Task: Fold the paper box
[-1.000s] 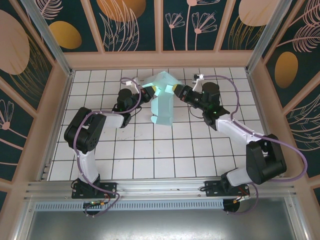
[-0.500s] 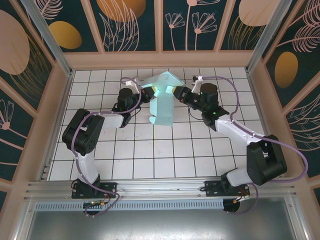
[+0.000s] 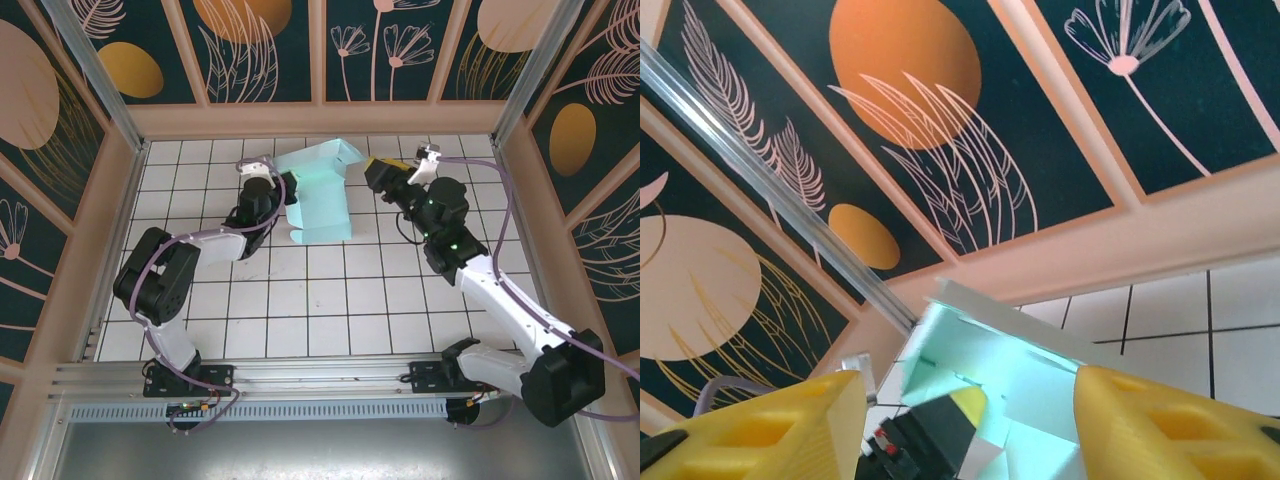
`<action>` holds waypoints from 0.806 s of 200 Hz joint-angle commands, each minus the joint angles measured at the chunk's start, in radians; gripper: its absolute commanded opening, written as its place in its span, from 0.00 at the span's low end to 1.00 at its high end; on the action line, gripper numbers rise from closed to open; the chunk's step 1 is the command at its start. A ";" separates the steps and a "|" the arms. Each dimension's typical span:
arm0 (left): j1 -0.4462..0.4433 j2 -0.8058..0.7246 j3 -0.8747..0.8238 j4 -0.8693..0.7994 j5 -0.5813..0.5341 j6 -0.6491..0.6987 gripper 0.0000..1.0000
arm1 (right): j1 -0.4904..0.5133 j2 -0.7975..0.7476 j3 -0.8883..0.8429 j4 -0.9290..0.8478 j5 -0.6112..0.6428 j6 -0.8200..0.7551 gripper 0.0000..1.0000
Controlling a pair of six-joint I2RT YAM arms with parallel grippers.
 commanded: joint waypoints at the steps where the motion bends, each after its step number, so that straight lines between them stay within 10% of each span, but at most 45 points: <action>1: -0.021 -0.023 -0.001 -0.042 -0.186 0.095 0.00 | 0.078 0.024 0.096 -0.069 0.076 -0.113 0.58; 161: -0.065 -0.096 -0.051 -0.021 -0.328 0.246 0.00 | 0.110 0.486 0.478 -0.374 -0.105 0.049 0.44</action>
